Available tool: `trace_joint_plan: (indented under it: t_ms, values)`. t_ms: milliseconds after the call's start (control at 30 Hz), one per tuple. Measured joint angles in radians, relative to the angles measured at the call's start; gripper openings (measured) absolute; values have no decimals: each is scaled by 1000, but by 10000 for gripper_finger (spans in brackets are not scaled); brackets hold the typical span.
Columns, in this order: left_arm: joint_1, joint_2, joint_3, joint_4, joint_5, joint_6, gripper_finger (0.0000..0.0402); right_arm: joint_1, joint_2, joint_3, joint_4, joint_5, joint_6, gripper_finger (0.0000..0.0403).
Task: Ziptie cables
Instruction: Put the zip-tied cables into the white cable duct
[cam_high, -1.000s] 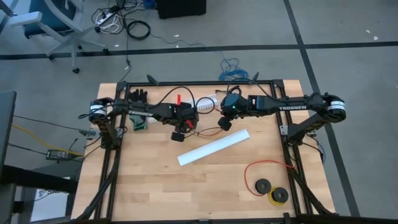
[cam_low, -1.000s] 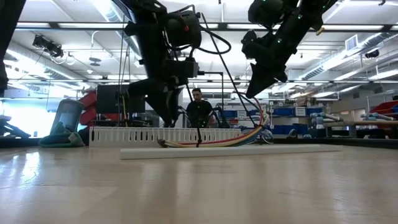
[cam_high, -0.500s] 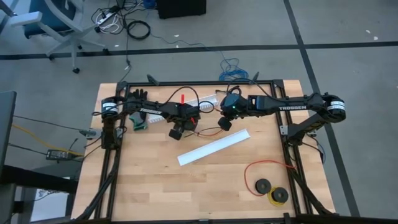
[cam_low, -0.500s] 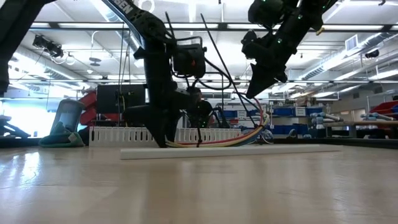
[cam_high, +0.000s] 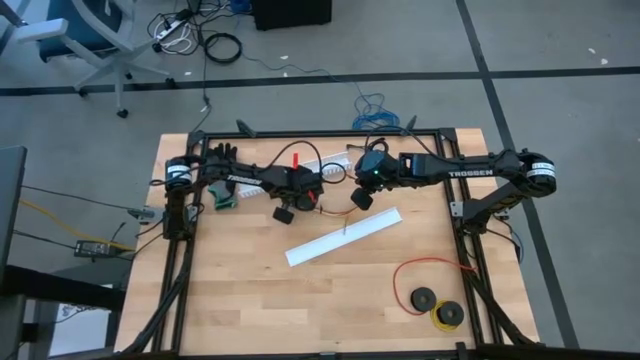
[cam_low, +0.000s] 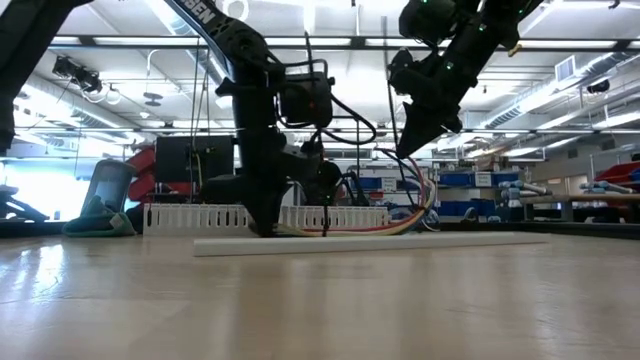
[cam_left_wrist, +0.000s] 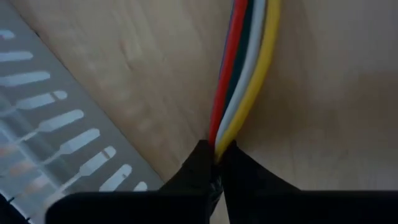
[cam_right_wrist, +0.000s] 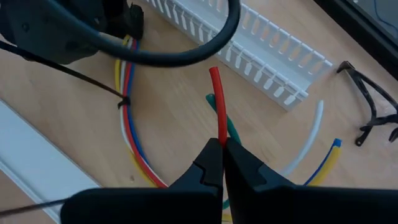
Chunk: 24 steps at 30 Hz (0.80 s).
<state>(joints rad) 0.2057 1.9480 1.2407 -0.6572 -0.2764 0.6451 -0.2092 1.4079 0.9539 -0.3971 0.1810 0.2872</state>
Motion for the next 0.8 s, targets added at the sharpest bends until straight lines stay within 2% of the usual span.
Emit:
trace_joint_plan:
  t_ms: [100,233,367,500,633,800]
  values:
    - [-25,-5,15,-51,-15,-60,21,0,0,0,-1,0,7,1]
    - [-85,-9,62,-150,-86,-139,20,17,0,0,0,2,21,1]
    - [-141,-11,109,-235,-212,-186,19,42,0,0,29,26,21,1]
    - [-175,-11,170,-331,-293,-259,18,65,0,0,103,38,-22,1]
    - [-177,-12,217,-450,-402,-348,18,70,0,0,174,46,-79,1]
    - [-147,-13,231,-610,-567,-496,18,30,-1,0,223,116,-162,0]
